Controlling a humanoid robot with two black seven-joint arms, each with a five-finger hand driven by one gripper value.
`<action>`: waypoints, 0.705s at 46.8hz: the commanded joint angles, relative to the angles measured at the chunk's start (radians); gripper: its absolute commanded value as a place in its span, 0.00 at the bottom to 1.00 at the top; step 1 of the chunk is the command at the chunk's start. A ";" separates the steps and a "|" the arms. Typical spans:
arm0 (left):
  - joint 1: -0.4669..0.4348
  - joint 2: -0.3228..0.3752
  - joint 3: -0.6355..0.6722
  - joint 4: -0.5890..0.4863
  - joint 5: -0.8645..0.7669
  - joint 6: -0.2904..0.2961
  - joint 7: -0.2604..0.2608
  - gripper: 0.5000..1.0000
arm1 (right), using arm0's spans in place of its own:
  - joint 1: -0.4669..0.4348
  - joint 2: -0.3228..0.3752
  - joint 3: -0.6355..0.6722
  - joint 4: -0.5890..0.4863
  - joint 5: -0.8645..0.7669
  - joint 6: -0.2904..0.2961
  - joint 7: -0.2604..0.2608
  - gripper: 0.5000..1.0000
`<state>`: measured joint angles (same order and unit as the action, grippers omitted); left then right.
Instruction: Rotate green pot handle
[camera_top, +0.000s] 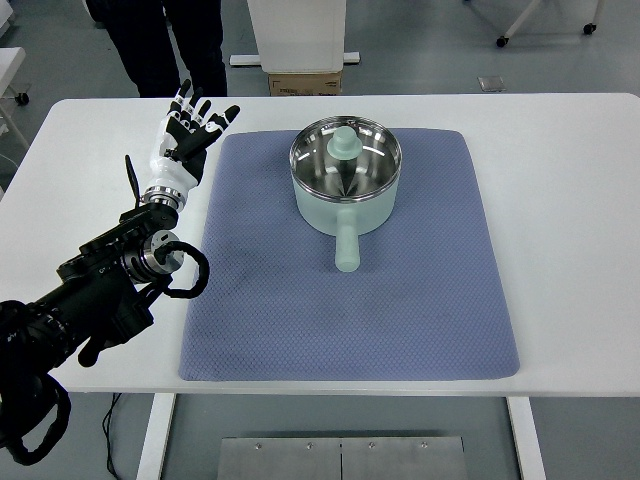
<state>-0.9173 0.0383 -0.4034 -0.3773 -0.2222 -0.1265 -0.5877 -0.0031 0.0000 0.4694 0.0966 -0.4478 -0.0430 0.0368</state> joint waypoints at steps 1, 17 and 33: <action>0.000 0.000 -0.003 0.000 0.001 0.001 0.000 1.00 | 0.000 0.000 0.000 0.000 0.000 0.000 0.000 1.00; -0.015 0.000 -0.008 0.000 0.003 0.005 -0.003 1.00 | 0.000 0.000 0.000 0.000 0.000 0.000 0.000 1.00; -0.017 -0.002 -0.069 -0.006 0.015 -0.005 -0.003 1.00 | 0.000 0.000 0.000 0.000 0.000 0.000 0.000 1.00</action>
<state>-0.9328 0.0372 -0.4725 -0.3784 -0.2080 -0.1311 -0.5905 -0.0030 0.0000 0.4694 0.0966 -0.4479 -0.0430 0.0367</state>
